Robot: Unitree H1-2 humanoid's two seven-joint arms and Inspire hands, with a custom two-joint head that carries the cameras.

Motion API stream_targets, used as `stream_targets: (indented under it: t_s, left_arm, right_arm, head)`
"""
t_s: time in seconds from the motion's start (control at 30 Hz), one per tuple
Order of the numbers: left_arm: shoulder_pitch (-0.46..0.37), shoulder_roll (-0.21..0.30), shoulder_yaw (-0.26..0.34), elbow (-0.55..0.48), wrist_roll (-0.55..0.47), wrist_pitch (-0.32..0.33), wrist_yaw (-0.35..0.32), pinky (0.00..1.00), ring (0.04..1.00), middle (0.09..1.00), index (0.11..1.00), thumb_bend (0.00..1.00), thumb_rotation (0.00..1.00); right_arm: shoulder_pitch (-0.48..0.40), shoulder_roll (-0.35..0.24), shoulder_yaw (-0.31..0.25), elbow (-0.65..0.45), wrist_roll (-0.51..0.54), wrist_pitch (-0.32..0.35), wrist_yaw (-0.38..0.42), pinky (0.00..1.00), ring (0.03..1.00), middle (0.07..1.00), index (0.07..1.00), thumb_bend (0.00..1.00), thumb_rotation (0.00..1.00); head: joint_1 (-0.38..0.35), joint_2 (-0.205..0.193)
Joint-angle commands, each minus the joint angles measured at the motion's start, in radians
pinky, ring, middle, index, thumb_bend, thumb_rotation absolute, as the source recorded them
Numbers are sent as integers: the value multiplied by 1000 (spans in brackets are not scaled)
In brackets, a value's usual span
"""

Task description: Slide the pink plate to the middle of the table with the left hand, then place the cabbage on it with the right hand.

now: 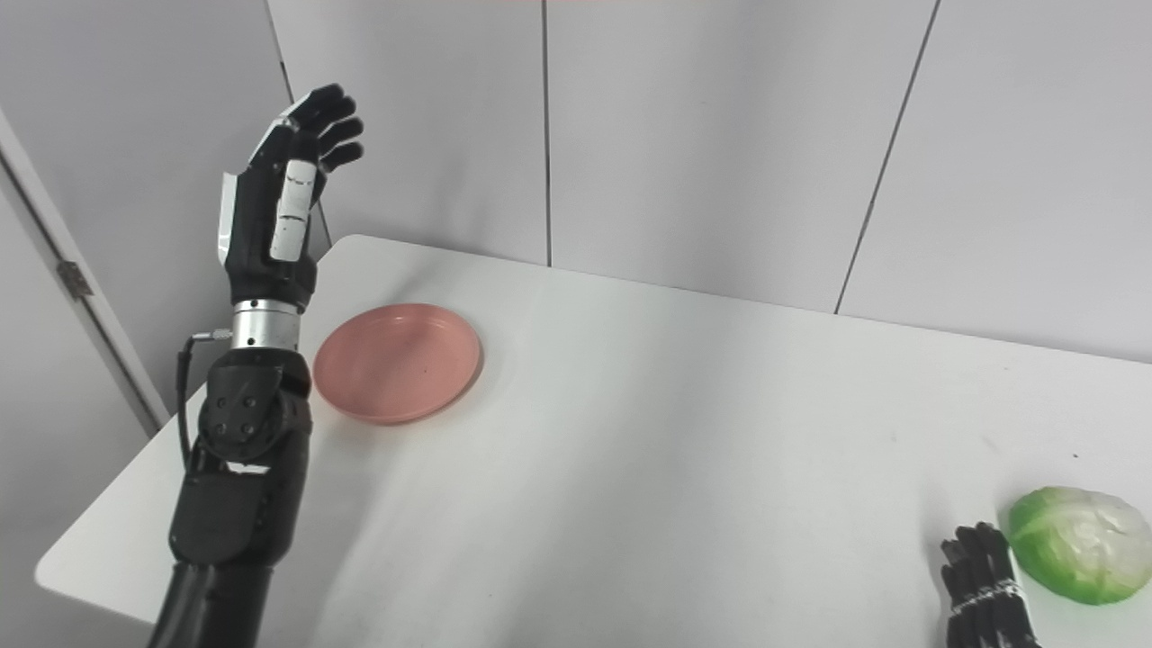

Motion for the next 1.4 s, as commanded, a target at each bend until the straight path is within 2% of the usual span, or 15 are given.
stream_targets:
  t_s: [0.0, 0.07, 0.17, 0.27, 0.37, 0.4, 0.47, 0.53, 0.6, 0.7, 0.77, 0.93, 1.1, 1.17, 1.37]
  left_arm:
    - [-80, 57, 31, 55, -29, -54, 5, 789, 782, 812, 766, 822, 786]
    - [-110, 89, 58, 165, -51, -37, 15, 826, 805, 824, 799, 781, 826]
    - [-157, 141, 74, 342, -72, -70, -4, 907, 856, 856, 832, 728, 838]
    - [-196, 178, 67, 495, -92, -103, -33, 891, 867, 880, 852, 695, 824]
    - [-235, 203, 55, 647, -91, -137, -31, 843, 846, 870, 841, 702, 810]
    - [-245, 208, 56, 693, -98, -143, -36, 830, 837, 859, 833, 692, 797]
    - [-258, 211, 61, 767, -116, -153, -45, 821, 831, 851, 824, 682, 782]
    - [-261, 208, 67, 827, -137, -165, -61, 838, 835, 841, 794, 660, 779]
    - [-255, 206, 71, 863, -161, -169, -91, 825, 830, 833, 777, 670, 772]
    - [-233, 190, 66, 864, -186, -141, -123, 789, 799, 792, 746, 736, 741]
    - [-218, 174, 56, 860, -193, -128, -139, 781, 802, 792, 743, 718, 742]
    - [-213, 150, 1, 922, -168, -145, -175, 783, 799, 796, 750, 697, 774]
    - [-238, 125, -35, 1025, -167, -165, -176, 770, 782, 783, 741, 739, 717]
    - [-248, 119, -42, 1067, -170, -170, -191, 806, 792, 789, 740, 738, 716]
    - [-242, 93, -106, 1095, -142, -175, -223, 780, 787, 776, 738, 678, 750]
  right_arm:
    - [39, -6, 7, 17, -2, 7, 4, 1000, 957, 953, 937, 907, 1000]
    - [39, -7, 8, 20, -2, 5, 6, 1000, 959, 954, 940, 918, 1000]
    - [45, -7, 10, 11, 0, 9, 2, 1000, 952, 945, 933, 914, 999]
    - [52, -8, 12, -3, 0, 15, 1, 1000, 953, 946, 933, 912, 1000]
    - [61, -7, 10, -11, 1, 12, -2, 998, 940, 941, 930, 918, 994]
    - [64, -7, 10, -7, 1, 6, -2, 996, 939, 940, 927, 920, 992]
    - [68, -5, 11, 1, -3, -4, -1, 996, 938, 940, 926, 921, 991]
    - [71, -2, 13, 4, -8, -9, -2, 995, 946, 947, 919, 916, 989]
    - [76, 0, 17, -10, -10, -3, -2, 999, 951, 952, 926, 908, 989]
    - [88, 1, 22, -40, -16, 6, -7, 963, 924, 931, 920, 906, 995]
    - [98, 2, 23, -60, -22, 12, -14, 926, 905, 916, 895, 908, 986]
    - [114, 8, 28, -89, -27, 31, -30, 897, 883, 902, 883, 929, 967]
    - [114, 0, 38, -97, -19, 23, -18, 883, 879, 897, 872, 893, 930]
    - [115, 1, 40, -101, -25, 24, -23, 871, 873, 889, 862, 900, 911]
    - [121, 8, 46, -119, -43, 33, -37, 853, 865, 893, 863, 891, 908]
  head:
    - [-3, -4]
    - [-6, 2]
    - [-13, 5]
    - [-17, 15]
    - [-18, 21]
    - [-12, -3]
    - [-15, -19]
    - [-25, -18]
    - [-52, 3]
    - [-79, 32]
    - [-100, 42]
    - [-148, 53]
    - [-165, 64]
    - [-173, 70]
    - [-190, 87]
